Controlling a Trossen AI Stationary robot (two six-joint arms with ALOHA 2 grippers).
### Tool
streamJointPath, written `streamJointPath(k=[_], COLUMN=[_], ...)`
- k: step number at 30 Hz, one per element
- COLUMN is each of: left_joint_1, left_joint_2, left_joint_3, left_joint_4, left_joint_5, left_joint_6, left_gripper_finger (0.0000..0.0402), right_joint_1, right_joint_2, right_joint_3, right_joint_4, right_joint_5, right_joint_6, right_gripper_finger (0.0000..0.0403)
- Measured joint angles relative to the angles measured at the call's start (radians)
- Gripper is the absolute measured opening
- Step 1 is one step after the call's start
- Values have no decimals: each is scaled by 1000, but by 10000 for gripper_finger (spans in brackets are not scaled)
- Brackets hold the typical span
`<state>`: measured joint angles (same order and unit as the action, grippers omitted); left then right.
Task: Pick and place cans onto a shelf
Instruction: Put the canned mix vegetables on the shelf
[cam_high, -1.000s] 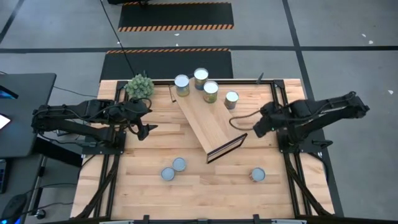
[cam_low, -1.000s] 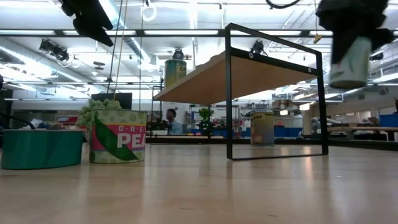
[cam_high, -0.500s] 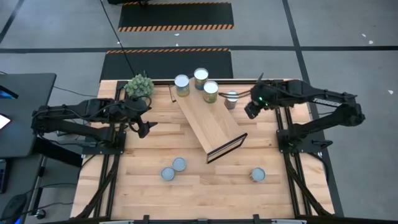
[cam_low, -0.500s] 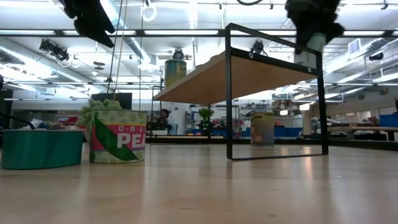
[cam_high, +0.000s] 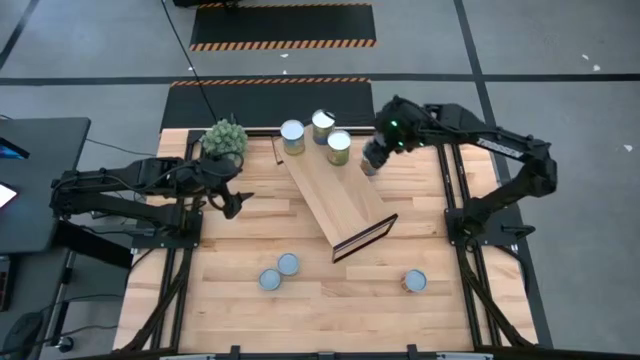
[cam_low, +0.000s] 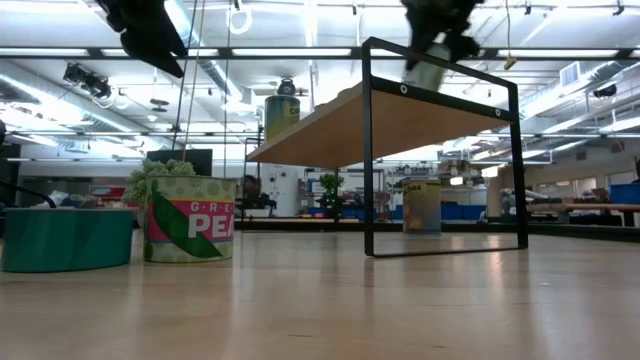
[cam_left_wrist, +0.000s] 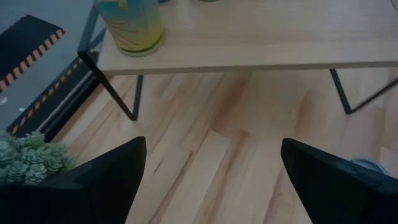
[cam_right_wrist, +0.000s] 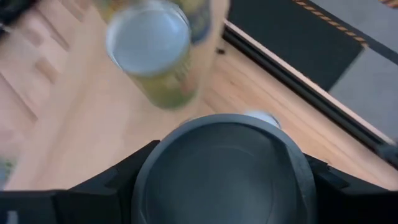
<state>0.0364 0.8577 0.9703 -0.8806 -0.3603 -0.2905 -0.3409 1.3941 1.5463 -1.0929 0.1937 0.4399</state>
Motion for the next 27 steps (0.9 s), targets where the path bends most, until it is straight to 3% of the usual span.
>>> streamJointPath(k=[9, 27], left_joint_1=[0, 0], left_joint_2=[0, 0], left_joint_3=[0, 0], left_joint_4=[-23, -1], left_joint_5=[-2, -2], left_joint_6=[-38, -12], left_gripper_finger=[377, 377], right_joint_1=[16, 128], right_joint_2=[161, 270], right_joint_3=[138, 138], right_joint_4=[-94, -52], right_joint_5=[-58, -77], right_joint_6=[-32, 35], right_gripper_finger=[280, 280])
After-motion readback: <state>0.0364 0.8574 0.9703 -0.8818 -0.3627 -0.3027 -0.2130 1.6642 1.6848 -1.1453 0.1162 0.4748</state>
